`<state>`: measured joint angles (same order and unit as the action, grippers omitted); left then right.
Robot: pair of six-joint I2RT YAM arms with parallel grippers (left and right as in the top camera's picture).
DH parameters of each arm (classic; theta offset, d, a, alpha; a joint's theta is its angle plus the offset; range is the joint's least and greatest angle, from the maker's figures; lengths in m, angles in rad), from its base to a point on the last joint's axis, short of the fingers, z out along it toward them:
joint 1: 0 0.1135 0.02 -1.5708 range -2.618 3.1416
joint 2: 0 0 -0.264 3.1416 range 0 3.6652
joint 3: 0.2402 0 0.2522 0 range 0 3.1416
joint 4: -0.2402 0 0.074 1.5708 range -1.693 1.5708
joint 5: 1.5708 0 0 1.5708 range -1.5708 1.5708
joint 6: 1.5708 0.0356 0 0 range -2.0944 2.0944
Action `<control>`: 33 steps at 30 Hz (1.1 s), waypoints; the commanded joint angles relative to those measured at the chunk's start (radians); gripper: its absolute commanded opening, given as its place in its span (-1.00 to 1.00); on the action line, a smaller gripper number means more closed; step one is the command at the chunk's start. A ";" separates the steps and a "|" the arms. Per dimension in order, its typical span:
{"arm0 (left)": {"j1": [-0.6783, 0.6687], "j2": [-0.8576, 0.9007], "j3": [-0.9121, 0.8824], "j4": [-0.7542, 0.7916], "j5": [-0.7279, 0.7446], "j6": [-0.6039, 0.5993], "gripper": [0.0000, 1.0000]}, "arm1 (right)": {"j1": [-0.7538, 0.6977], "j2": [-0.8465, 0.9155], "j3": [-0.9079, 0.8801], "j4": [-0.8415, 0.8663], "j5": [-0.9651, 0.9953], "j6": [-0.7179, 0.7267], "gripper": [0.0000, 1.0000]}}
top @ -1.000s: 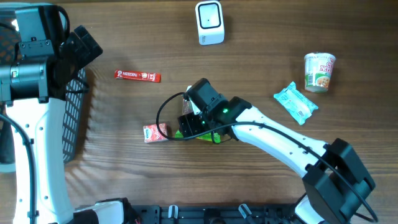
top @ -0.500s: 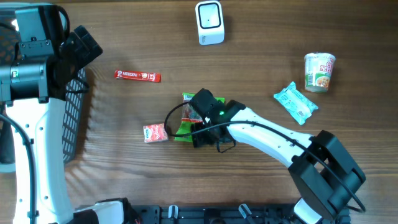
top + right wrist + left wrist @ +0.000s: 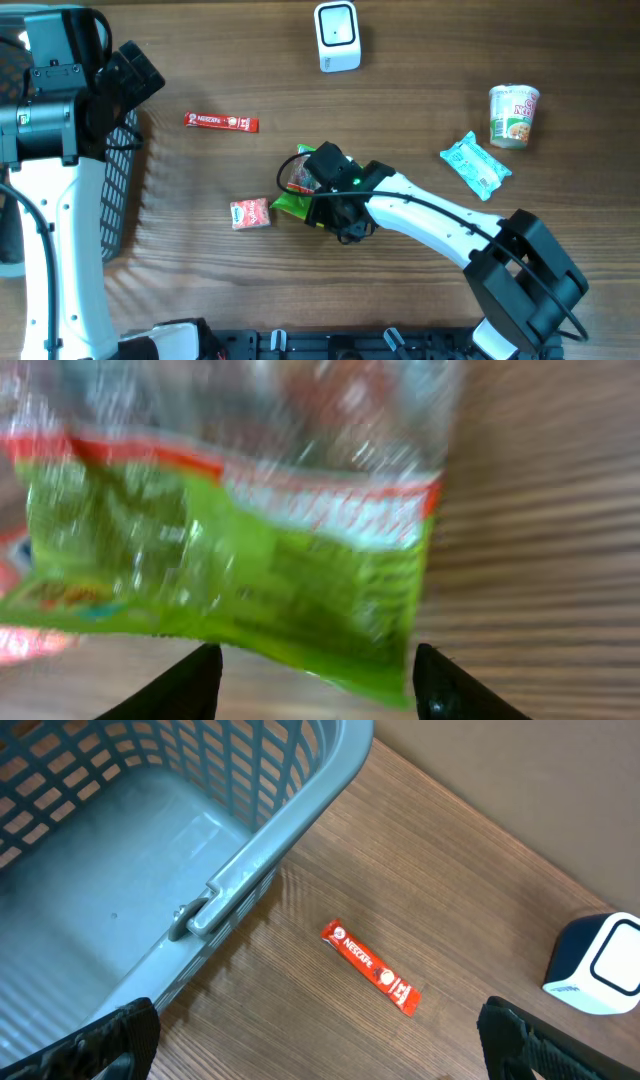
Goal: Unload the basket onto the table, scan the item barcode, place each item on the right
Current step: 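Move the right gripper to the green snack bag and grasp it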
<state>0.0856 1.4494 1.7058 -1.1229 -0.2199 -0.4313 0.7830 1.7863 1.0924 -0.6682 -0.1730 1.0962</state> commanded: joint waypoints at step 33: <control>0.004 -0.003 0.010 0.000 -0.009 0.008 1.00 | -0.299 -0.151 0.077 0.078 0.694 -1.010 0.74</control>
<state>0.0856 1.4494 1.7058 -1.1225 -0.2199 -0.4313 0.4618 1.6970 1.0668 -0.5774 0.5583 0.1295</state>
